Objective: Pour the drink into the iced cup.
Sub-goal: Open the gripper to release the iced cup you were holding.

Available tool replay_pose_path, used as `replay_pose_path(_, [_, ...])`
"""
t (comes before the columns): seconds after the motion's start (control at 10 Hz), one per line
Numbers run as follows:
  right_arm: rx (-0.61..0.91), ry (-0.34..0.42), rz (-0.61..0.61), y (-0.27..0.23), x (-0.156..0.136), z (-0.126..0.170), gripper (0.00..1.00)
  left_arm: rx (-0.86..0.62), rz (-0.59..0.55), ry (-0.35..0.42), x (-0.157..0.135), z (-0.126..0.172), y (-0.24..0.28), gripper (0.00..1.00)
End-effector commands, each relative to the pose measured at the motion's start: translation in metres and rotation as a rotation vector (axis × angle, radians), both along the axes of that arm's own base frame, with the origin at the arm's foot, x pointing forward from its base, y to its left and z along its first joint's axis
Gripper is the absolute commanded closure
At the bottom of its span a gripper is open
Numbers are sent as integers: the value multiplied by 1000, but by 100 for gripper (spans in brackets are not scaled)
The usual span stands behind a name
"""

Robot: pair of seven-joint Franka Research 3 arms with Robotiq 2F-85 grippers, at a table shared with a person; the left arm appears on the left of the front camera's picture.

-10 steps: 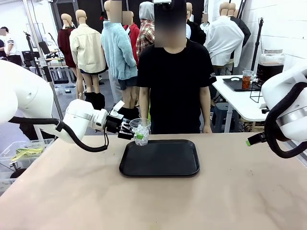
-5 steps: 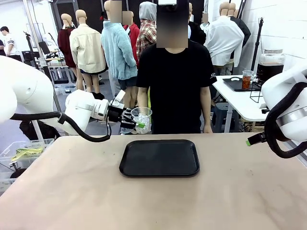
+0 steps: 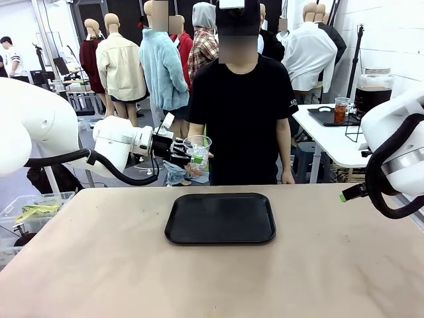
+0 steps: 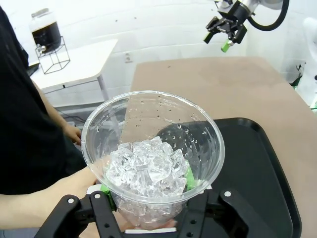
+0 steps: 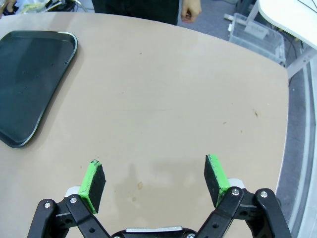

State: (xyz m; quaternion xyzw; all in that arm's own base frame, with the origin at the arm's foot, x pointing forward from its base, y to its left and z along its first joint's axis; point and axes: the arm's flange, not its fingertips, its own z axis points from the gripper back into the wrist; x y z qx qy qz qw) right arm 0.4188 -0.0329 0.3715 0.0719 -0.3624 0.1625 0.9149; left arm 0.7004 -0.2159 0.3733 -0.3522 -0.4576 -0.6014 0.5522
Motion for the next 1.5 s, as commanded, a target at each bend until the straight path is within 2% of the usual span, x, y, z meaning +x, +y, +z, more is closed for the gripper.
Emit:
replay_pose_path(0.0, [6,-11,1,-1,-2,-3,0,-23,4,-2,5,3,-4,39])
replay_pose_path(1.0, [6,-11,1,-1,-2,-3,0,0,0,0,0,0,0,39])
replay_pose_path(1.1, [6,-11,1,-1,-2,-3,0,1,-4,3,0,-3,-1,35])
replay_pose_path(1.2, [6,-11,1,-1,-2,-3,0,-10,26,24,0,-2,1,15])
replay_pose_path(1.3, [6,-11,1,-1,-2,-3,0,-15,44,28,-2,1,3,0])
replay_pose_path(1.4, [6,-11,1,-1,-2,-3,0,-22,62,30,-2,5,5,0])
